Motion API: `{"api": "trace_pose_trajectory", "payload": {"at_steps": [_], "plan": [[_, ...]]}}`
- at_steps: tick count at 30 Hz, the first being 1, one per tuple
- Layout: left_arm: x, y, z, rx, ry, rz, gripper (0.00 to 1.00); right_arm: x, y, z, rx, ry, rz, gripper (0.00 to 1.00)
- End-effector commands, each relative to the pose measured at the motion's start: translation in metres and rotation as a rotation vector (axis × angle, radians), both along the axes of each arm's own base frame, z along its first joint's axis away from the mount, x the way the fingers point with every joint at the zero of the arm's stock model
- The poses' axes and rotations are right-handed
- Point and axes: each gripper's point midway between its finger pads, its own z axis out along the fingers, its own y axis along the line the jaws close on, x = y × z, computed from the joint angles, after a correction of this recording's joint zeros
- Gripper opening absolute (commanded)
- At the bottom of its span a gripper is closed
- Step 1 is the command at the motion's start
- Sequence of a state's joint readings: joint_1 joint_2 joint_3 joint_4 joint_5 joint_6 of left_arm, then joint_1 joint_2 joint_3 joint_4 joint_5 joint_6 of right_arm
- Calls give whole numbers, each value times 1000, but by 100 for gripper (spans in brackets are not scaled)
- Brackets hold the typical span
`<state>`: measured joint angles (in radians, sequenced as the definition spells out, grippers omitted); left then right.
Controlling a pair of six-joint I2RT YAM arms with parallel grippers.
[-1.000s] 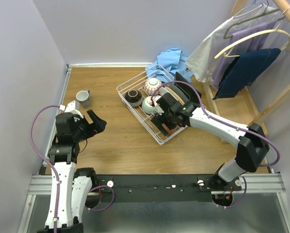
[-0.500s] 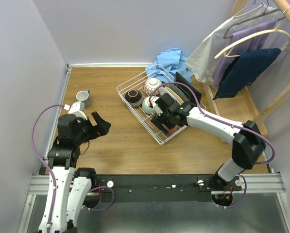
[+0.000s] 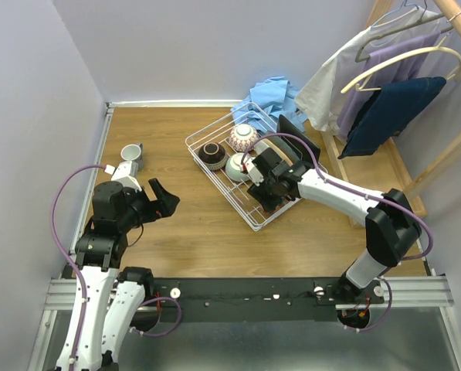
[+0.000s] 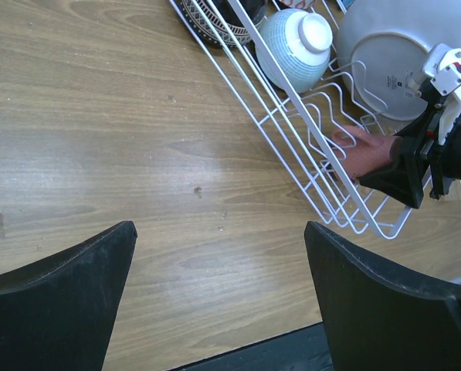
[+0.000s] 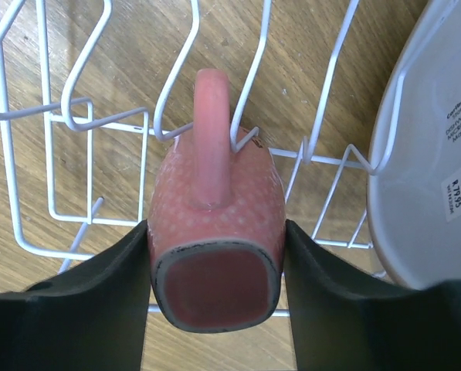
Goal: Unload the mixed dishes from the dish rack
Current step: Pick up the cup from the dish rack.
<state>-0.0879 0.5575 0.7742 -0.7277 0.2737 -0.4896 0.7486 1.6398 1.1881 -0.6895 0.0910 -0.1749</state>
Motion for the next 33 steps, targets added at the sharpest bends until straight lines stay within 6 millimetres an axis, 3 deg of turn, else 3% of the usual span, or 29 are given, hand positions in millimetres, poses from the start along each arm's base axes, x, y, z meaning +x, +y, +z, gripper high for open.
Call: {"api": "trace_pose_trajectory", "payload": {"at_steps": [1,5,11,21,33], "plan": [[-1,-8,16,-2,-59,-54,99,-3,12,6,55,27,27,50],[-1,-16,20,-24,-82,-96,99,-3,13,19,65,18,25,34],[0,-29,31,-60,-111,-172,99,0,22,51,139,-21,16,20],[10,-53,67,-176,-222,-251,99,1,35,113,294,-108,10,10],[15,-93,77,-285,-218,-327,99,1,48,152,514,-168,-109,4]]}}
